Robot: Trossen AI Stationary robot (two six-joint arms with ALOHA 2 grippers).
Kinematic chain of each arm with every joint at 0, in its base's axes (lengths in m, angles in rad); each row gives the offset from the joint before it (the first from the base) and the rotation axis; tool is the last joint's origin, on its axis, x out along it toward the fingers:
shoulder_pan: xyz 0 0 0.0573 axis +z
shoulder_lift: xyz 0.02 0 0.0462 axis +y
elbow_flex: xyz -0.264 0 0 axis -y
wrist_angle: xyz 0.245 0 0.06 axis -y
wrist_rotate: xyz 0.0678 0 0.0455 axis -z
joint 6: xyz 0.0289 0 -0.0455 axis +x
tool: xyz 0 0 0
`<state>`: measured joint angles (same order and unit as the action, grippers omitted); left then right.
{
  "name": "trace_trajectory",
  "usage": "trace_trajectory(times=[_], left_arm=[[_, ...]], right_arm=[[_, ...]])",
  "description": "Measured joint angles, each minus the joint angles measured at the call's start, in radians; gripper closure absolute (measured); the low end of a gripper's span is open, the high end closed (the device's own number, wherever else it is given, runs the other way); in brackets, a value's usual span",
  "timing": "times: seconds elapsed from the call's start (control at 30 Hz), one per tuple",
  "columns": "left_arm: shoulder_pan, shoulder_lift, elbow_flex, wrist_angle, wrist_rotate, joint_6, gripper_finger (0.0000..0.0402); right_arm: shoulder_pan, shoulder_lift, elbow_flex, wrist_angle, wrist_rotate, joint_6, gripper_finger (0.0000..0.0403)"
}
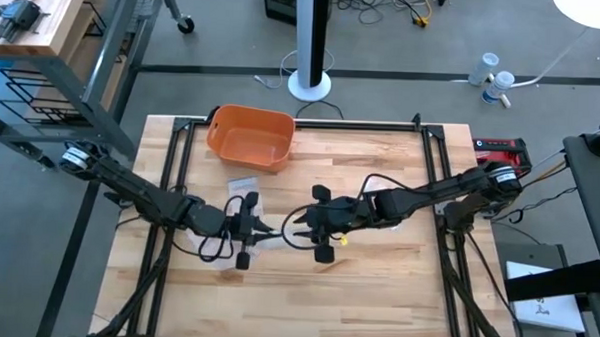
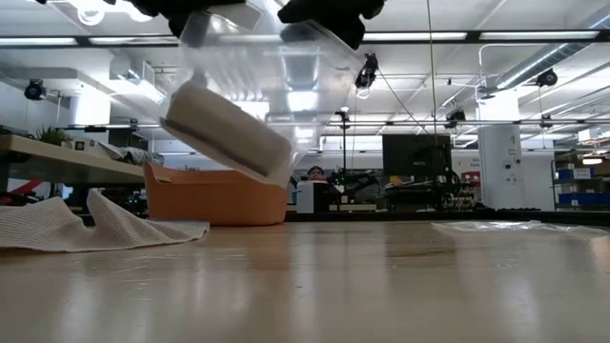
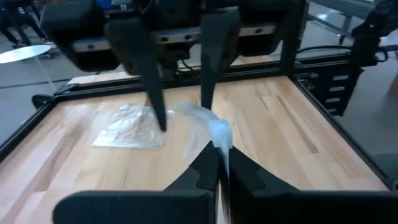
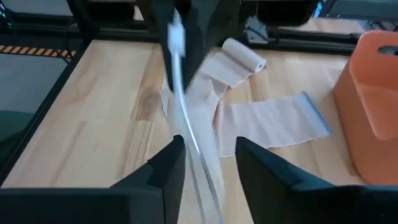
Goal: Roll bandage
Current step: Close the transparent zip bag
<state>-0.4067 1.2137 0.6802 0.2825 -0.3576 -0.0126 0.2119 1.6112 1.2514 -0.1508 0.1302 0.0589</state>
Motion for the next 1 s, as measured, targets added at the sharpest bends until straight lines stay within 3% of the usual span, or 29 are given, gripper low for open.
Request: trace_trajectory(times=[0.17,0.33,0.53,0.77,1.0], left_arm=[[-0.038,0.0,0.001,0.0,0.0,0.001,0.0401],[-0.039,0.002,0.0,0.002,-0.003,0.002,0.0401],[-0.04,0.018,0.021,-0.001,-0.024,0.033,0.0401],[-0.04,0.026,0.031,-0.002,-0.02,0.074,0.0401],[-0.04,0.028,0.029,0.005,-0.019,0.064,0.0401]], right_arm=[[0.013,0.029,-0.002,0.012,-0.048,0.004,0.025],[0.03,0.044,0.004,0.03,-0.059,-0.004,0.026],[0.043,0.044,0.016,0.036,-0.06,-0.018,0.0298],[0.046,0.044,0.016,-0.009,-0.106,-0.077,0.039],[0.045,0.044,0.019,-0.03,-0.108,-0.045,0.0401]])
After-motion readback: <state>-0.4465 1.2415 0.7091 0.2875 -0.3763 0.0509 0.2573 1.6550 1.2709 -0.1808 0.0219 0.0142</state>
